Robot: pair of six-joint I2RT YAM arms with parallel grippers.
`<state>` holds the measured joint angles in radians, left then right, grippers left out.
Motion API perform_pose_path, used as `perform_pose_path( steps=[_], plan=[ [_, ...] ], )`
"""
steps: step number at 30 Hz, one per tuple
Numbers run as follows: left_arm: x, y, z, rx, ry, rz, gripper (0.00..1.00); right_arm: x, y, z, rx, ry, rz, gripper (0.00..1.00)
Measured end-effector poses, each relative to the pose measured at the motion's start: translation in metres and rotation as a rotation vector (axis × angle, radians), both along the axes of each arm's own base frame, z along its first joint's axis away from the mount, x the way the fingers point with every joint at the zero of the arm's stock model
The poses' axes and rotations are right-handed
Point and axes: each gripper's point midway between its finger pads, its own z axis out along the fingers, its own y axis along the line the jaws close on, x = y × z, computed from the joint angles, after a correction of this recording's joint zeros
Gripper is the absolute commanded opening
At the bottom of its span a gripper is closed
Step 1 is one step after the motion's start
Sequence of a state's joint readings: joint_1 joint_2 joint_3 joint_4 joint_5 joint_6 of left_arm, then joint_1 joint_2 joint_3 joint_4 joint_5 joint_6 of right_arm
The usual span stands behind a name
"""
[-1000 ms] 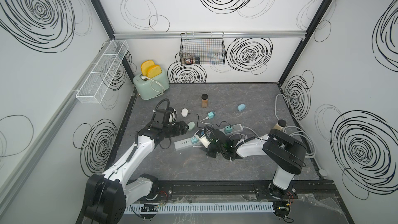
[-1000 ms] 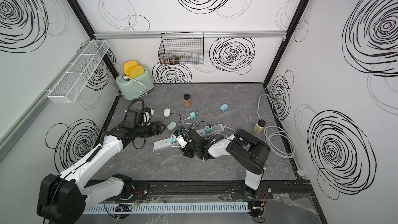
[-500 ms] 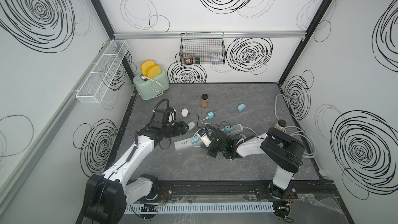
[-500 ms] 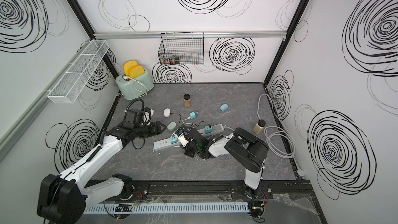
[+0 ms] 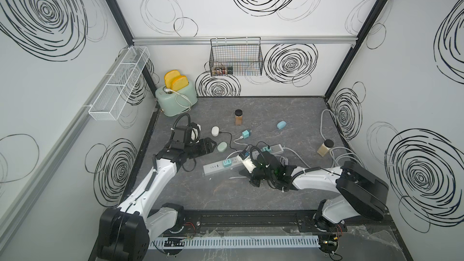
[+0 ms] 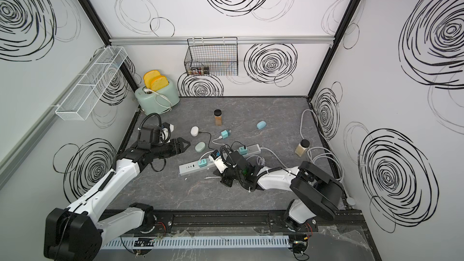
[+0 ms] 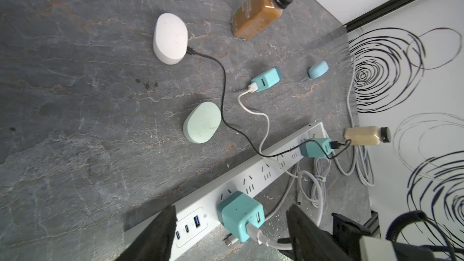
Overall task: Charge the bluetooth headset
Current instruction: Pick up the charging cable from the center of the board.
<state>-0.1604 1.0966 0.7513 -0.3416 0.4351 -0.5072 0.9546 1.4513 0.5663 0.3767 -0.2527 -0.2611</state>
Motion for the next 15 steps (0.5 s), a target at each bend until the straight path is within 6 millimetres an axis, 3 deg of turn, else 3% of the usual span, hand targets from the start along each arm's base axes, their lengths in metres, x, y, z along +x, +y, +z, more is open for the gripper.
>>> perform_pose_path(
  steps=[3, 9, 15],
  plan=[
    [0.001, -0.002, 0.006, -0.012, -0.024, -0.007, 0.73, -0.002, 0.003, 0.002, 0.000, -0.025, 0.023, 0.31],
    [-0.001, 0.000, -0.001, -0.008, -0.013, -0.002, 0.73, -0.017, 0.014, -0.035, -0.111, -0.034, 0.112, 0.36],
    [-0.002, 0.006, -0.006, -0.002, -0.003, 0.012, 0.73, -0.015, 0.019, -0.052, -0.153, -0.055, 0.156, 0.33]
  ],
)
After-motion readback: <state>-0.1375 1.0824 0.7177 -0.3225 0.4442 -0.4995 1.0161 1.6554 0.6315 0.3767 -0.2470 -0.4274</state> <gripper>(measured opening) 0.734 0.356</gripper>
